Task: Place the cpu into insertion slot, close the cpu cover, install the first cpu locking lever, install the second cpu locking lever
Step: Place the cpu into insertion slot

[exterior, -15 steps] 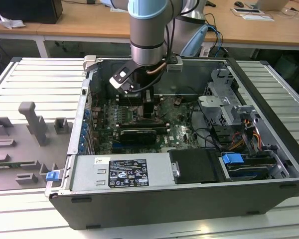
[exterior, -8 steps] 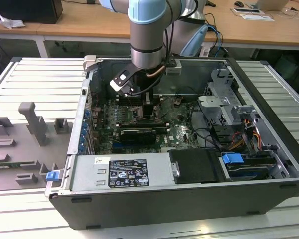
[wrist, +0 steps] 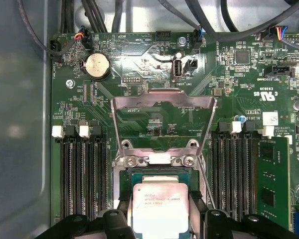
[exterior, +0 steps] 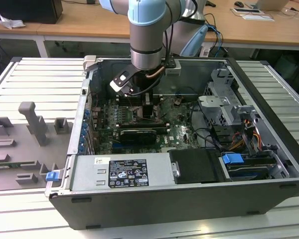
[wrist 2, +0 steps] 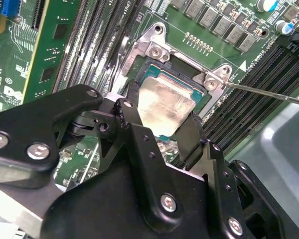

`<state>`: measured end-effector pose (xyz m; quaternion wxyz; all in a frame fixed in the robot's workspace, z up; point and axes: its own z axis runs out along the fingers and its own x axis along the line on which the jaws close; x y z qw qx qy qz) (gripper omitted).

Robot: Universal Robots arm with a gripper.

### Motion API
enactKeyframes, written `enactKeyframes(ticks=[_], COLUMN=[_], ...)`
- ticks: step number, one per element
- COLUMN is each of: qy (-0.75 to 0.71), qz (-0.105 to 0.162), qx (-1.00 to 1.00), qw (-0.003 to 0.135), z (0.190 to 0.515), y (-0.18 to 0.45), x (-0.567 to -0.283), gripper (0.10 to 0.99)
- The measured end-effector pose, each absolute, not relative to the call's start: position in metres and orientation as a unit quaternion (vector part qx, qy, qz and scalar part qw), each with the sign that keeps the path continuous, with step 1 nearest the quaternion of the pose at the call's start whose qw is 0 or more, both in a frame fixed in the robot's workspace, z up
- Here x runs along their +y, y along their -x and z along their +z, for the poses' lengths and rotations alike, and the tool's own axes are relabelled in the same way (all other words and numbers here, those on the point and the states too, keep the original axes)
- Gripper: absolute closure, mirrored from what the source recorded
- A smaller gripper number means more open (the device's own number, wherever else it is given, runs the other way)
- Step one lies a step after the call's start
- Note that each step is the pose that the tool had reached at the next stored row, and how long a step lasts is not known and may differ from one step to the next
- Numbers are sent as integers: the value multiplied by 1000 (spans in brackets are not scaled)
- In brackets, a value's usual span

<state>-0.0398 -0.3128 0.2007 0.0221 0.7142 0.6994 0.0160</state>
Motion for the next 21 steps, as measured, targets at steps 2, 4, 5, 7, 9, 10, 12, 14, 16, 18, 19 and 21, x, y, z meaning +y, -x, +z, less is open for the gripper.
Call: enactKeyframes(ticks=[2,4,5,7,9,10,12,14,16,18,19,21], qy=[-715,-715,-715,-716,-716,-716,-716,-716,-716,-716,-716,-716], qz=[16,15,15,15,15,15,15,14,14,14,14,14], qx=[699,698,698,698,698,698,698,698,698,698,698,698], qw=[22,22,22,23,23,23,23,24,24,24,24,24], z=[199,198,198,198,198,198,197,198,198,199,203,208], y=[40,40,40,40,40,40,40,40,40,40,40,40], x=[-312,-313,-313,-312,-312,-312,-312,-312,-312,-312,-312,-312], gripper=[549,549,549,549,549,549,549,471,471,471,471,471])
